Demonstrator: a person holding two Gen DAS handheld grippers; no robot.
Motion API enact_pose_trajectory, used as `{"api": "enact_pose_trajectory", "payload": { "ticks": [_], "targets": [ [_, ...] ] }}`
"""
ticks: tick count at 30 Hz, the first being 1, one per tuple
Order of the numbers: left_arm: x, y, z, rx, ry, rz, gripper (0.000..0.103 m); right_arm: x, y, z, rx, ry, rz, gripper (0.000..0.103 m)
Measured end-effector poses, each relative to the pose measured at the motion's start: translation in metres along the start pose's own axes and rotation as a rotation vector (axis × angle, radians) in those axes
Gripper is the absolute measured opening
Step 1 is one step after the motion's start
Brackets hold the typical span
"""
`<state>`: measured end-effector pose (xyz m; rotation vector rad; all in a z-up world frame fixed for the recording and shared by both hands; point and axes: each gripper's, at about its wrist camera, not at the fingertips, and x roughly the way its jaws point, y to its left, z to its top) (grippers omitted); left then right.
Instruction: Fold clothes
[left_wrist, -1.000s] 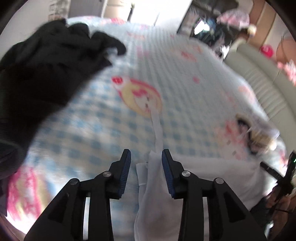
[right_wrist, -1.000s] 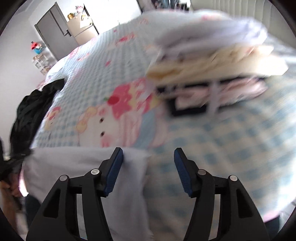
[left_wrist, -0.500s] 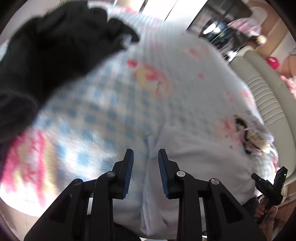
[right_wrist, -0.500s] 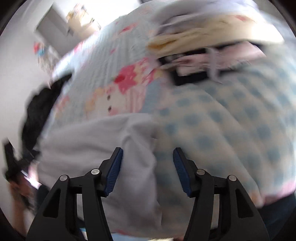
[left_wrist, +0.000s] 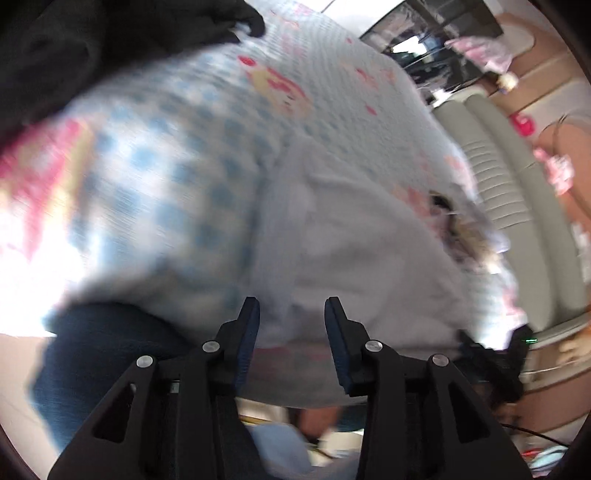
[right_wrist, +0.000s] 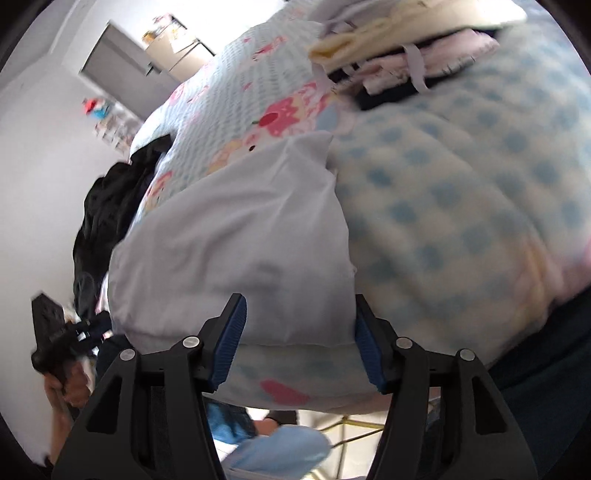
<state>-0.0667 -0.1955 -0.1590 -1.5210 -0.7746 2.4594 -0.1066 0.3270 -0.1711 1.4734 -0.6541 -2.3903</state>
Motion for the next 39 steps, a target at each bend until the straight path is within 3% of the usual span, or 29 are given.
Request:
{"api": "enact_pose_trajectory", "payload": {
  "ticks": [3, 4, 6, 11, 13, 14, 19, 23, 28, 33, 36, 39],
  "targets": [
    [-0.006, -0.004, 0.000, 0.076, -0.026, 0.190, 0.036, -0.001, 0.008, -0.005, -0.046, -0.013, -0.066, 0.059],
    [-0.007, -0.004, -0.001, 0.083, -0.024, 0.204, 0.036, -0.001, 0.009, -0.006, -0.057, -0.013, -0.089, 0.059],
    [-0.007, -0.005, -0.002, 0.089, -0.007, 0.166, 0.036, -0.006, 0.008, -0.006, -0.054, -0.021, -0.124, 0.059],
    [0.008, -0.006, -0.008, 0.133, 0.080, 0.104, 0.036, -0.018, 0.006, -0.009, -0.035, -0.019, -0.081, 0.059],
    [0.013, -0.008, -0.009, 0.147, 0.084, 0.106, 0.030, -0.011, 0.010, -0.010, -0.061, -0.002, -0.098, 0.059],
    [0.015, -0.009, -0.010, 0.158, 0.086, 0.107, 0.012, -0.007, 0.012, -0.010, -0.075, 0.006, -0.109, 0.059],
    [0.004, -0.028, -0.004, 0.297, 0.058, 0.172, 0.006, 0.005, 0.016, -0.008, -0.115, 0.015, -0.180, 0.047],
    [-0.013, -0.029, 0.007, 0.367, 0.040, 0.171, 0.006, 0.002, 0.013, -0.006, -0.112, 0.008, -0.190, 0.047],
    [0.000, -0.021, 0.004, 0.398, 0.099, 0.200, 0.006, 0.003, 0.007, -0.001, -0.104, -0.002, -0.214, 0.044],
    [-0.004, 0.001, 0.005, 0.291, 0.129, 0.197, 0.012, -0.004, 0.001, 0.002, -0.103, 0.001, -0.217, 0.048],
    [-0.022, 0.010, 0.010, 0.202, 0.056, 0.152, 0.012, -0.023, -0.001, 0.004, -0.069, -0.041, -0.187, 0.049],
    [-0.033, -0.006, 0.012, 0.199, -0.034, 0.059, 0.012, -0.032, 0.006, 0.006, -0.076, -0.078, -0.179, 0.050]
  ]
}}
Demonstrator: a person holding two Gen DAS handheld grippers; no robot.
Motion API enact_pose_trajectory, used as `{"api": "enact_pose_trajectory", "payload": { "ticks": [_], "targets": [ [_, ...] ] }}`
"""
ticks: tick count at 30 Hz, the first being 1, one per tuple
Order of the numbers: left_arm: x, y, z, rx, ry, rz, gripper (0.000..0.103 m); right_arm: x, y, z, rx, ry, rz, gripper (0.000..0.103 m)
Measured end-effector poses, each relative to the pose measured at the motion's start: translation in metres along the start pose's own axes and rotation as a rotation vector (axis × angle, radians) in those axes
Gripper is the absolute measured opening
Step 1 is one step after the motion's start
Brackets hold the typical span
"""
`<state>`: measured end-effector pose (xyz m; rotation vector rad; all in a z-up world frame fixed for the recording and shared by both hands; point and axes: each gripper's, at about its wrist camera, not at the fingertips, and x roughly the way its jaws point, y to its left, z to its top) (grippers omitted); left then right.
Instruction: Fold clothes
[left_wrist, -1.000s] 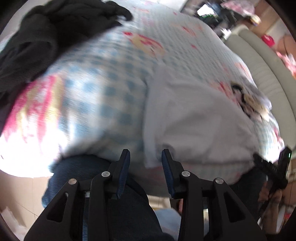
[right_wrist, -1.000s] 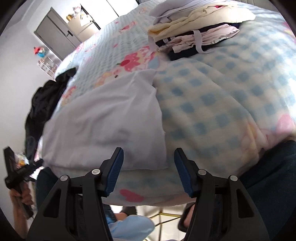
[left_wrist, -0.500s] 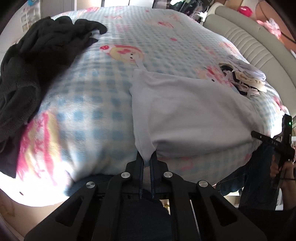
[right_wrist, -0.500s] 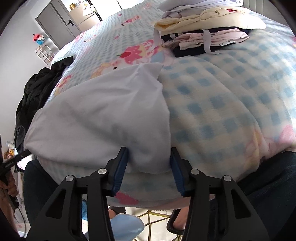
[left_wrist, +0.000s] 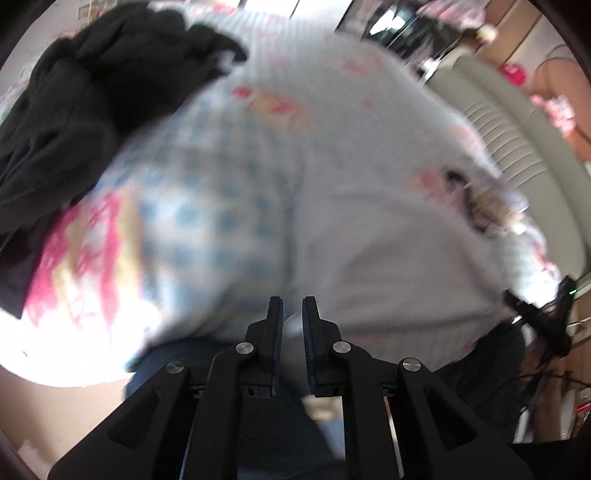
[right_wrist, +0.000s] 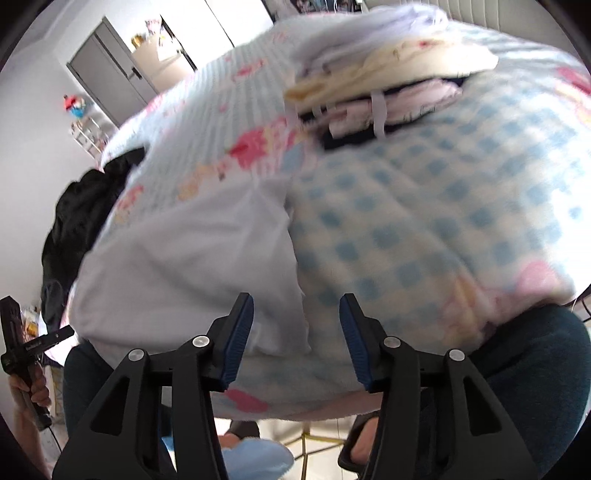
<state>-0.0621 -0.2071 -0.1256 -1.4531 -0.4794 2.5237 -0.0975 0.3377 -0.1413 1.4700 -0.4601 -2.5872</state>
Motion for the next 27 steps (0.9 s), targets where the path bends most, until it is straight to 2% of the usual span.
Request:
{"api": "enact_pose_trajectory", "payload": {
  "ticks": [3, 4, 5, 8, 10, 13, 17, 19, 23, 24, 27],
  "targets": [
    [0.006, -0.026, 0.004, 0.060, -0.035, -0.060, 0.016, 0.007, 0.014, 0.002, -0.062, 0.017, -0.022, 0.050],
    [0.014, -0.032, 0.004, 0.081, -0.015, -0.052, 0.026, 0.010, 0.019, 0.002, -0.082, 0.025, -0.031, 0.050],
    [0.023, -0.034, 0.004, 0.093, 0.011, -0.017, 0.033, 0.018, 0.022, 0.000, -0.099, 0.046, -0.054, 0.050],
    [0.046, -0.025, 0.002, 0.075, 0.088, 0.105, 0.033, 0.033, 0.021, -0.003, -0.111, 0.096, -0.098, 0.050],
    [0.046, -0.009, 0.001, 0.004, 0.097, 0.138, 0.033, 0.031, 0.009, -0.002, -0.062, 0.103, -0.091, 0.053],
    [0.032, -0.003, 0.006, -0.045, 0.042, 0.110, 0.033, 0.019, -0.003, 0.006, -0.027, 0.087, -0.081, 0.055],
    [0.023, -0.043, 0.028, 0.062, -0.057, 0.046, 0.036, -0.003, 0.015, 0.033, -0.138, -0.010, -0.109, 0.056],
    [0.032, -0.064, 0.042, 0.113, -0.076, 0.000, 0.042, -0.007, 0.023, 0.050, -0.155, -0.041, -0.082, 0.060],
    [0.073, -0.092, 0.052, 0.155, -0.027, -0.037, 0.043, 0.014, 0.045, 0.065, -0.173, -0.029, -0.021, 0.060],
    [0.085, -0.096, 0.053, 0.160, -0.011, -0.023, 0.043, 0.024, 0.049, 0.062, -0.178, -0.012, -0.010, 0.060],
    [0.106, -0.094, 0.052, 0.164, 0.031, 0.124, 0.038, 0.053, 0.050, 0.052, -0.171, 0.036, -0.023, 0.060]
  ]
}}
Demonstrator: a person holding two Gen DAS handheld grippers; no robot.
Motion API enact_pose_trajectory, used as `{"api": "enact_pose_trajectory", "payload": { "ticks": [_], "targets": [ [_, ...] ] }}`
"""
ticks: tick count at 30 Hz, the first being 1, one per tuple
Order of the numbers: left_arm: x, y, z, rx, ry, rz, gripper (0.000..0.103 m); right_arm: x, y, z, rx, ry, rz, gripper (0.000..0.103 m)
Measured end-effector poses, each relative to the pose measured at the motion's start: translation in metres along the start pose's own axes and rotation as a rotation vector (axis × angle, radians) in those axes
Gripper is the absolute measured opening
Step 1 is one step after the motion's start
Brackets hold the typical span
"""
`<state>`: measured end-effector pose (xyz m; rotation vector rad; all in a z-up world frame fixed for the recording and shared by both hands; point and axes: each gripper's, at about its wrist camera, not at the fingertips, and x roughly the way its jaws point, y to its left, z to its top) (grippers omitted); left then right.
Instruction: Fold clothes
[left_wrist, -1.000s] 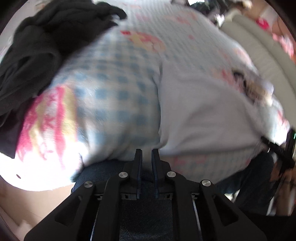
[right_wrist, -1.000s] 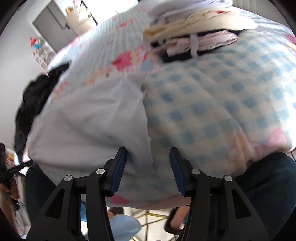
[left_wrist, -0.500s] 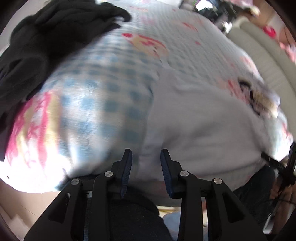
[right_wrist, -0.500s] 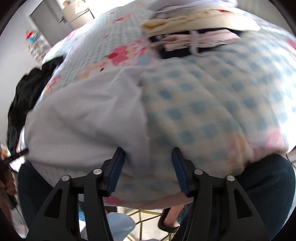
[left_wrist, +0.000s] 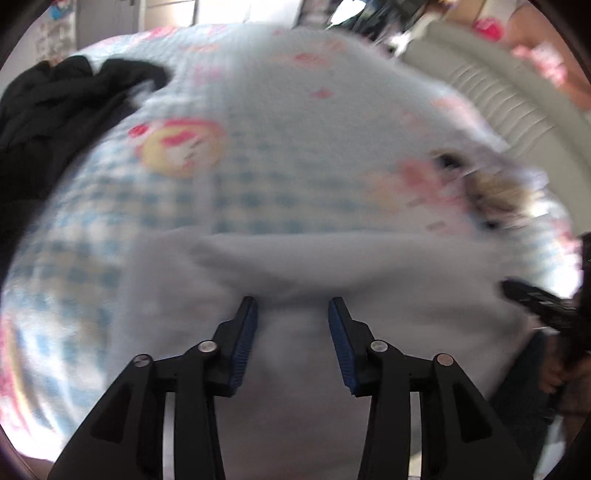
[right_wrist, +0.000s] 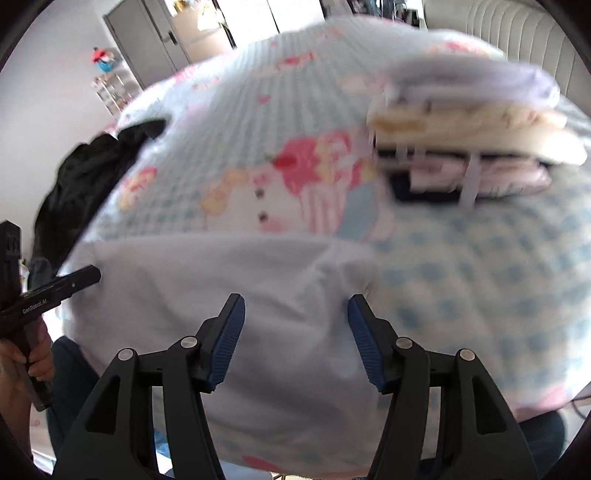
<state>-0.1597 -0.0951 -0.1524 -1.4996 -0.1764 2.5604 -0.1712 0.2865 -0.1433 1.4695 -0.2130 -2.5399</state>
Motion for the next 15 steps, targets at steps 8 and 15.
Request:
{"api": "enact_pose_trajectory", "payload": {
  "ticks": [8, 15],
  "targets": [
    [-0.025, 0.049, 0.002, -0.142, -0.029, 0.015, 0.022, -0.007, -0.060, -0.005, 0.130, -0.021, -0.015, 0.058],
    [-0.034, 0.022, 0.018, -0.049, -0.063, 0.047, 0.032, -0.020, -0.065, 0.005, 0.162, -0.052, -0.023, 0.058]
  ]
}}
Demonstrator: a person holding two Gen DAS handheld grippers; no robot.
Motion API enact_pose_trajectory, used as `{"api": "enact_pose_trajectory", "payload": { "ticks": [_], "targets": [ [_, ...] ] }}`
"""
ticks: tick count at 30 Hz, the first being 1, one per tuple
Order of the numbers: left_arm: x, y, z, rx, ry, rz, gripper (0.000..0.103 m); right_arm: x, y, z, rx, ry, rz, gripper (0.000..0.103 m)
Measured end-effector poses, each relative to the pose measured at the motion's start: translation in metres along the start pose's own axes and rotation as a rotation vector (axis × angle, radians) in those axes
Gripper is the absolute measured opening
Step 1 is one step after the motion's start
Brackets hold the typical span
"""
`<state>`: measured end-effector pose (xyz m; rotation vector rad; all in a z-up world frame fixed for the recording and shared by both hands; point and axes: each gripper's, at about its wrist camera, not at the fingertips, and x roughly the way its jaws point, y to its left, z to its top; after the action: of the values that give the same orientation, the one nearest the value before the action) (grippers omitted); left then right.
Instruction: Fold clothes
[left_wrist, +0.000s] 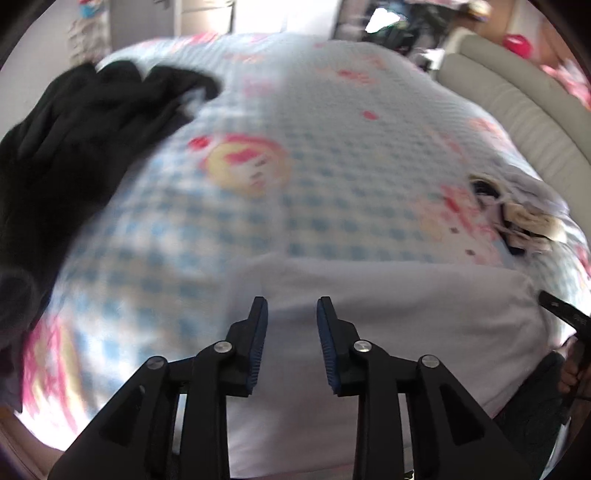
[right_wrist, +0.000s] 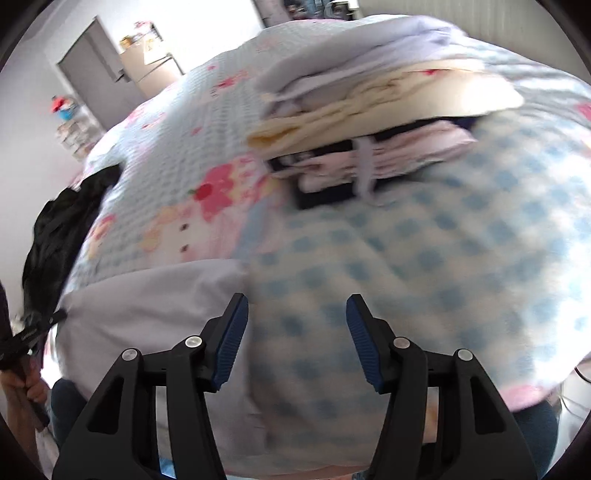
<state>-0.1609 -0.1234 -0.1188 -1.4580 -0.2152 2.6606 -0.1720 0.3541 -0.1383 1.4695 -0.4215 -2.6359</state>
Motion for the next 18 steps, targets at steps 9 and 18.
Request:
{"api": "enact_pose_trajectory", "payload": {
  "ticks": [9, 18],
  "targets": [
    [0.029, 0.020, 0.003, -0.053, 0.057, -0.002, 0.033, 0.034, -0.003, 0.009, 0.040, 0.025, -0.089, 0.056],
    [-0.008, 0.016, -0.009, -0.113, -0.011, -0.204, 0.034, 0.001, 0.006, 0.002, 0.023, 0.014, -0.028, 0.061]
  ]
}}
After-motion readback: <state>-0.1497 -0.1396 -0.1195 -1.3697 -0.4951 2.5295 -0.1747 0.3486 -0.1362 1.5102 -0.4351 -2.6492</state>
